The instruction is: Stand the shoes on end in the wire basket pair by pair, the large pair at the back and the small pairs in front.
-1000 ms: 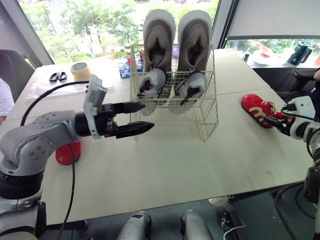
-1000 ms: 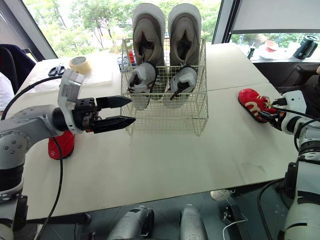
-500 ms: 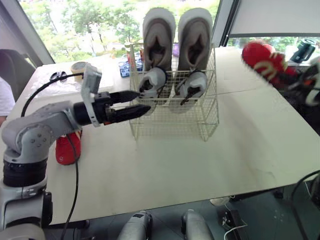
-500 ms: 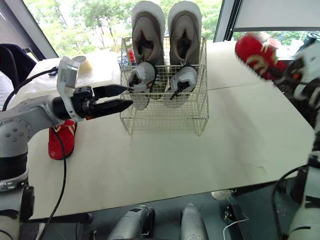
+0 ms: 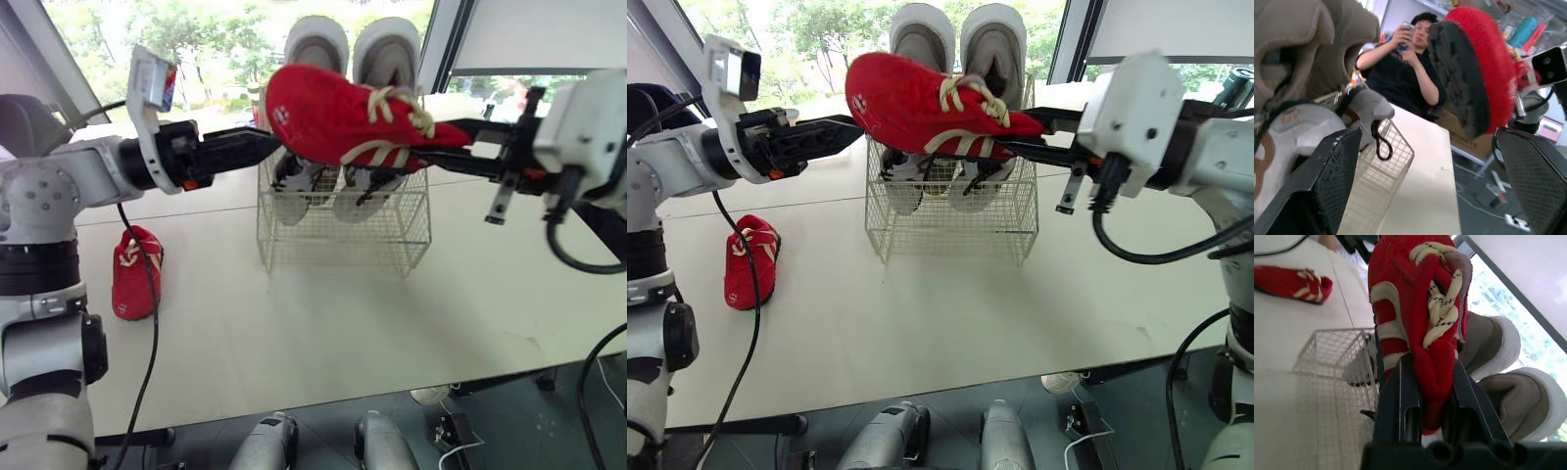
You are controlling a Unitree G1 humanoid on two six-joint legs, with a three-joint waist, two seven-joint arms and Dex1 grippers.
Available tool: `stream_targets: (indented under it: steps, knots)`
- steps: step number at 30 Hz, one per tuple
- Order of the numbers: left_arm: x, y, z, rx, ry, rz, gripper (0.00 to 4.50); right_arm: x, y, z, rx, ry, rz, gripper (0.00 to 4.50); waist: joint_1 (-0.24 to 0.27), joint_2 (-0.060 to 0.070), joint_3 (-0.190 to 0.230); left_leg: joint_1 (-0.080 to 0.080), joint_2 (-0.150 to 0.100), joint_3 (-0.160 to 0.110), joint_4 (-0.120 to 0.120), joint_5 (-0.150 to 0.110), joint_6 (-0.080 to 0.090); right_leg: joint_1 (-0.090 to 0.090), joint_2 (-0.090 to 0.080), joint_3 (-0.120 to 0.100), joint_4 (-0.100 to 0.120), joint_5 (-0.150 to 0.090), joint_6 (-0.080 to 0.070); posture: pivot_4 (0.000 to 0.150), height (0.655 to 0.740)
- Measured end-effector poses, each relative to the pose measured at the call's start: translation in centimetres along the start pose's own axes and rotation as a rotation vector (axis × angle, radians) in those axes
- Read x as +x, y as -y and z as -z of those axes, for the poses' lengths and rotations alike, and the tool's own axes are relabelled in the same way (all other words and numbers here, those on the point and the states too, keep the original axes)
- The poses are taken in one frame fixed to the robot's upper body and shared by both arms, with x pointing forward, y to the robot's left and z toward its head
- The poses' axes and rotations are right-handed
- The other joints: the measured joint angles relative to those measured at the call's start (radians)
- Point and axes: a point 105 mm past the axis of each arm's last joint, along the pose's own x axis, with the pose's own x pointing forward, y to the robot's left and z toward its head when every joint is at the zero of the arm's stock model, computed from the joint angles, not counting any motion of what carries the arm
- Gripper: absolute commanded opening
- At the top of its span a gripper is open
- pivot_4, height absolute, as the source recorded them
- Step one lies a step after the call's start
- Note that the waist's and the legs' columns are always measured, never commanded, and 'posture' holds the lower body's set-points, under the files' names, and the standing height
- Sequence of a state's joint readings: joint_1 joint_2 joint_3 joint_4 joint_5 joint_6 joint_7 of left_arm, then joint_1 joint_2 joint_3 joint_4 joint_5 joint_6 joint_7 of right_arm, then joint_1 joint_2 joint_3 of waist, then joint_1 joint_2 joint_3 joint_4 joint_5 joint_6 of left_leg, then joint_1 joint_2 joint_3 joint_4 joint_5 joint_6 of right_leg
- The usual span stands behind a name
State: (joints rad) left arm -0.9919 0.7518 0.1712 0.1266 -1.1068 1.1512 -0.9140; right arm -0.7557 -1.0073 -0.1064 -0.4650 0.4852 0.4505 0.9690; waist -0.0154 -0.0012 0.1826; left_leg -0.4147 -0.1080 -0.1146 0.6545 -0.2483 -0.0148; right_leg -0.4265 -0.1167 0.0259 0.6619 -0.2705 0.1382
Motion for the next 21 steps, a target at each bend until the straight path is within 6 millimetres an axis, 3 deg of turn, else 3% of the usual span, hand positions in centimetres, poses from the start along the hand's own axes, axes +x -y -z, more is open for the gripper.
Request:
stream_targets:
  steps: [3, 9, 12, 16, 17, 19, 21]
  knots:
    - [0.3, 0.1, -0.1, 0.006, -0.001, 0.014, 4.50, 1.2, -1.0, 0.4, -0.044, 0.004, -0.057, 0.00, 0.000, 0.000, 0.000, 0.000, 0.000, 0.000, -0.001, 0.000, 0.000, -0.001, 0.000, 0.000, 0.000, 0.000, 0.000, 0.150, 0.7400]
    - [0.7, 0.4, 0.3, -0.007, -0.014, 0.039, 4.50, 2.0, -0.6, 0.1, -0.140, 0.030, -0.050, 0.00, 0.000, 0.000, 0.000, 0.000, 0.000, 0.000, -0.001, 0.000, 0.000, -0.001, 0.000, 0.000, 0.000, 0.000, 0.000, 0.150, 0.7400]
    - [0.8, 0.7, 0.5, -0.007, -0.027, 0.045, 3.58, 2.2, -0.5, -0.1, -0.147, 0.050, -0.042, 0.00, 0.000, 0.000, 0.000, 0.000, 0.000, 0.000, -0.001, 0.000, 0.000, -0.001, 0.000, 0.000, 0.000, 0.000, 0.000, 0.150, 0.7400]
    - [0.8, 0.9, 0.8, -0.002, -0.041, 0.054, 1.62, 2.2, -0.3, -0.1, -0.155, 0.050, -0.039, 0.00, 0.000, 0.000, 0.000, 0.000, 0.000, 0.000, -0.001, 0.000, 0.000, -0.001, 0.000, 0.000, 0.000, 0.000, 0.000, 0.150, 0.7400]
    - [0.9, 0.9, 0.8, -0.003, -0.041, 0.054, 1.01, 2.2, -0.3, -0.1, -0.153, 0.053, -0.042, 0.50, 0.000, 0.000, 0.000, 0.000, 0.000, 0.000, -0.001, 0.000, 0.000, -0.001, 0.000, 0.000, 0.000, 0.000, 0.000, 0.150, 0.7400]
    - [0.9, 0.7, 0.9, -0.010, -0.036, 0.045, 0.29, 2.2, -0.4, -0.1, -0.129, 0.053, -0.046, 1.39, 0.001, 0.000, 0.000, 0.000, 0.000, 0.000, -0.001, 0.000, -0.001, -0.001, 0.000, 0.000, 0.000, 0.000, 0.000, 0.150, 0.7400]
    - [1.0, 0.5, 1.2, -0.024, -0.025, 0.038, 0.26, 2.0, -0.1, 0.0, -0.070, 0.053, -0.034, 2.34, 0.002, 0.000, 0.000, 0.000, 0.000, 0.000, -0.001, 0.000, 0.000, -0.001, -0.001, 0.000, 0.000, 0.000, 0.000, 0.150, 0.7400]
